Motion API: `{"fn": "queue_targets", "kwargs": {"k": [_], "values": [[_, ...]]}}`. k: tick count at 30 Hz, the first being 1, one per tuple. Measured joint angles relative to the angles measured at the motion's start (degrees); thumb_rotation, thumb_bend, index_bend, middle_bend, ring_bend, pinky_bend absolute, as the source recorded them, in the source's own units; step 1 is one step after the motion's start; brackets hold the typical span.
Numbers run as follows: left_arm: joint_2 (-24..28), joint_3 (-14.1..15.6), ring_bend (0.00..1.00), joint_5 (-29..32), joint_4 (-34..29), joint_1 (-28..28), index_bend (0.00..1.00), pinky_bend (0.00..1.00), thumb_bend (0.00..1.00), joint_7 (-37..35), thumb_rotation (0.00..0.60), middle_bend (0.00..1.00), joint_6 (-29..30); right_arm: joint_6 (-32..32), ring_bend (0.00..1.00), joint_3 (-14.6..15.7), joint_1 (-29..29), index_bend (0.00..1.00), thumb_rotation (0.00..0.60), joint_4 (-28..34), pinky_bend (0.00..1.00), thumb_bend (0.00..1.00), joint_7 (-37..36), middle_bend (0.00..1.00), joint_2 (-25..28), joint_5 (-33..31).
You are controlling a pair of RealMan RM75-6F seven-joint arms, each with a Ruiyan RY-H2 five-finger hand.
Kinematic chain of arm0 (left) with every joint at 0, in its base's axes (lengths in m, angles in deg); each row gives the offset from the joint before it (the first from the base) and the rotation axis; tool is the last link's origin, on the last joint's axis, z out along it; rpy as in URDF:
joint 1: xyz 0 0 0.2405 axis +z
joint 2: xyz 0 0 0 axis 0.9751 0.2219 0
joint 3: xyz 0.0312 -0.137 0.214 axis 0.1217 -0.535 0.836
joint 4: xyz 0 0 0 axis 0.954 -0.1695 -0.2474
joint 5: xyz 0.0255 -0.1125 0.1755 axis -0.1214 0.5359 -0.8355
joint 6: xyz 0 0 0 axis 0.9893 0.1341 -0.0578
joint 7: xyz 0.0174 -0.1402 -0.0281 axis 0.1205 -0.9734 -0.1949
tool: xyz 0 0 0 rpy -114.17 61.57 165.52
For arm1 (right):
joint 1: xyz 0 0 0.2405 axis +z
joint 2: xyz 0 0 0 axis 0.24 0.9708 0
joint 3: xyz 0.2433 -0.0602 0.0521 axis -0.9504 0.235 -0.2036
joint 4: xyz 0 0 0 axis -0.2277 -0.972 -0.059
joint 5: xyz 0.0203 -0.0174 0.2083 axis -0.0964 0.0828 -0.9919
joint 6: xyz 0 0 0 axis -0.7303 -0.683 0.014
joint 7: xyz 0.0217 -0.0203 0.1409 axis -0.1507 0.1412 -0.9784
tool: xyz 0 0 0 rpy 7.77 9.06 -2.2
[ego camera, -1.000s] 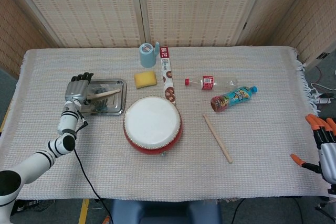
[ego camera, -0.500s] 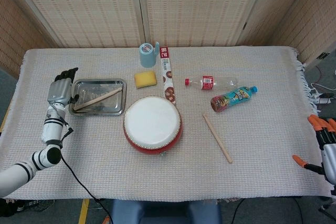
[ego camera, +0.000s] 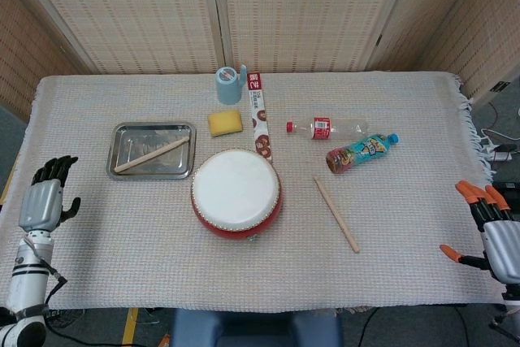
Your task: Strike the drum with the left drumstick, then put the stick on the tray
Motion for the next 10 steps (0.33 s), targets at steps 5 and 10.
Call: {"fn": "queue_targets", "kwargs": {"k": [5, 10], "values": [[0.5, 4.0, 0.04, -8.3, -2.3, 5.6, 0.11, 0.09, 0.35, -0.4, 0.600, 0.08, 7.5, 1.0, 0.00, 1.0, 0.4, 0.00, 0.600, -0.3, 0.00, 0.02, -0.4, 0.05, -0.7, 0.8], [0.1, 6.3, 0.04, -14.2, -4.8, 10.0, 0.11, 0.09, 0.35, 0.3, 0.600, 0.08, 13.8, 1.1, 0.00, 1.3, 0.5, 0.00, 0.600, -0.5, 0.00, 0.02, 0.0, 0.05, -2.1, 1.2]]}}
